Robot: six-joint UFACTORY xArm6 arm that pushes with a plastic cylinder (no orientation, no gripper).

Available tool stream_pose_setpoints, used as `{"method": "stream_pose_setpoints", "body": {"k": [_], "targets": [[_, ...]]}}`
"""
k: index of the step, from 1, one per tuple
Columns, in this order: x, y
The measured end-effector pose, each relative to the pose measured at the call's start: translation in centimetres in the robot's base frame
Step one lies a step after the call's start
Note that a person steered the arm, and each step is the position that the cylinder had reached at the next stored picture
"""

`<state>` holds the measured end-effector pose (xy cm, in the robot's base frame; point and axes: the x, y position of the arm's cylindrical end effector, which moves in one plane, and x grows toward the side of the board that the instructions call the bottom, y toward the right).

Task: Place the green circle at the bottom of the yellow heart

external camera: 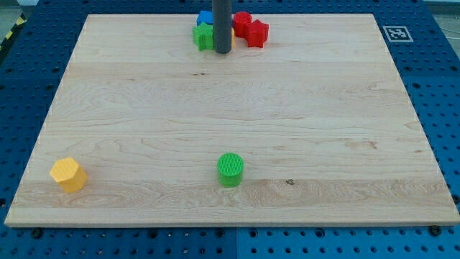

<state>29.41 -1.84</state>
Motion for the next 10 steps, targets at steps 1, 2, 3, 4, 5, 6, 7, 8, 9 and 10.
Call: {"method": "stream_pose_setpoints", "body": {"k": [1,2,3,4,5,6,7,8,9,10], "targets": [[0.1,0.2],[1.9,1.1],[3.1,2.6],[3.8,3.2],[3.9,3.1],[4.8,1.3],[6.6,-0.1],[11.6,-1.3],[17.1,-1.6],[21.3,-3.6]]}}
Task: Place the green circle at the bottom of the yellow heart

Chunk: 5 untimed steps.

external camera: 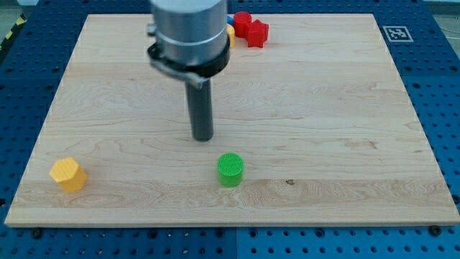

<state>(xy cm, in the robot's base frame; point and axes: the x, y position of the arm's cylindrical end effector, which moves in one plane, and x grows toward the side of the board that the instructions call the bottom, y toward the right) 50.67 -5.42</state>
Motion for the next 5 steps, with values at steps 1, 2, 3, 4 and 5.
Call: {"method": "stream_pose_setpoints", "body": {"k": [1,2,3,4,5], "targets": [[4.4,-0.3],[7.6,1.4],[7.7,5.9],[7.2,6.5],[6.9,6.5]]}}
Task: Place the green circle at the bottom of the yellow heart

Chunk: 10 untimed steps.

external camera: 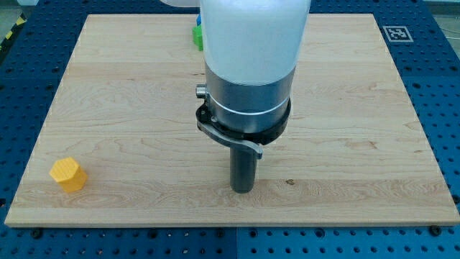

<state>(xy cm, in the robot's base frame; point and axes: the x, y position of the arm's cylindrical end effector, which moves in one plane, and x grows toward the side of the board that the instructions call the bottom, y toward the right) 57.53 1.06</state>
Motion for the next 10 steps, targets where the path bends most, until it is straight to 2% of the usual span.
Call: {"method": "stream_pose_setpoints", "body": {"k": [3,6,8,9,10], "targets": [[-8.1,0.2],[-10.2,4.6],[-15.3,3.5],[-16.4,2.8],[-14.3,2.6]]}}
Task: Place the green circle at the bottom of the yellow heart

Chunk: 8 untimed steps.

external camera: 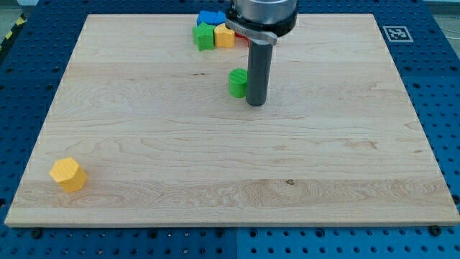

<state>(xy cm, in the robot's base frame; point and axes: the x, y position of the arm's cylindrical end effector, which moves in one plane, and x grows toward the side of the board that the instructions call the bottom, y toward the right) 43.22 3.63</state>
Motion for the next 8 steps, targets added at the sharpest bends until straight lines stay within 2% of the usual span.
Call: {"method": "stream_pose_setpoints", "body": {"k": [1,3,8], "targets": [[-0.4,-1.7],[-6.1,-2.9],[-10.7,-4.1]]}}
